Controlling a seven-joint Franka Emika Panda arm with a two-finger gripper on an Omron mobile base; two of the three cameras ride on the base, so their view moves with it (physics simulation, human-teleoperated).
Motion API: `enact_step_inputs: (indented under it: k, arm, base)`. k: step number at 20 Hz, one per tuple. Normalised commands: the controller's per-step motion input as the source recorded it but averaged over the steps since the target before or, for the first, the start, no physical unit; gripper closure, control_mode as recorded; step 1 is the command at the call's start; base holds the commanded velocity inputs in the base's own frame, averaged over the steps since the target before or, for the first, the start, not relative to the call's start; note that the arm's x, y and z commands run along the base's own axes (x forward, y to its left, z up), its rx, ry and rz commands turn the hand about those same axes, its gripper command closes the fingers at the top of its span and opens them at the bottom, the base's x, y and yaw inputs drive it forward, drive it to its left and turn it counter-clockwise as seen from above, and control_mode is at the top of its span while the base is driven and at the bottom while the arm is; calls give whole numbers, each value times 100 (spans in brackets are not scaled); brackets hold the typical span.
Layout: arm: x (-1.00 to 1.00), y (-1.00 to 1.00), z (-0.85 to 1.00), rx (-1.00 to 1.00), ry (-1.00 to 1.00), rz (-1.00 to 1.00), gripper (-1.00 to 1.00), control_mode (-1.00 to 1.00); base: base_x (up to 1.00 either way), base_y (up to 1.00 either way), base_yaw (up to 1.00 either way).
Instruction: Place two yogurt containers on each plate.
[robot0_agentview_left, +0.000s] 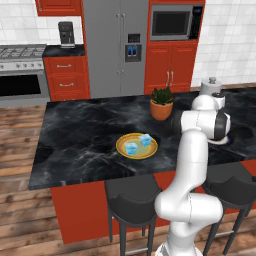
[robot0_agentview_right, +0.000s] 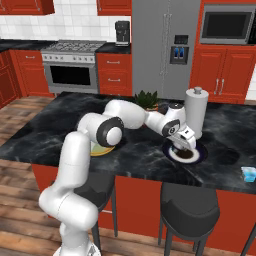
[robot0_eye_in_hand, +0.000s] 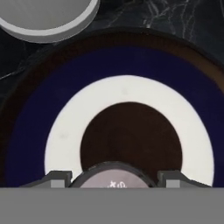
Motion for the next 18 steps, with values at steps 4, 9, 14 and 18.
enact_step_inputs:
  k: [4,9,14,18]
  arm:
    - [0,0,-17,0,0,0,100,-100]
    - [0,0,-9,0,0,0,100,-100]
    - [0,-4,-2,0,0,0,-100,-100]
    - [0,-4,0,0,0,0,-100,-100]
  base:
    - [0,0,0]
    - [0,0,0]
    - [0,0,0]
    - [0,0,0]
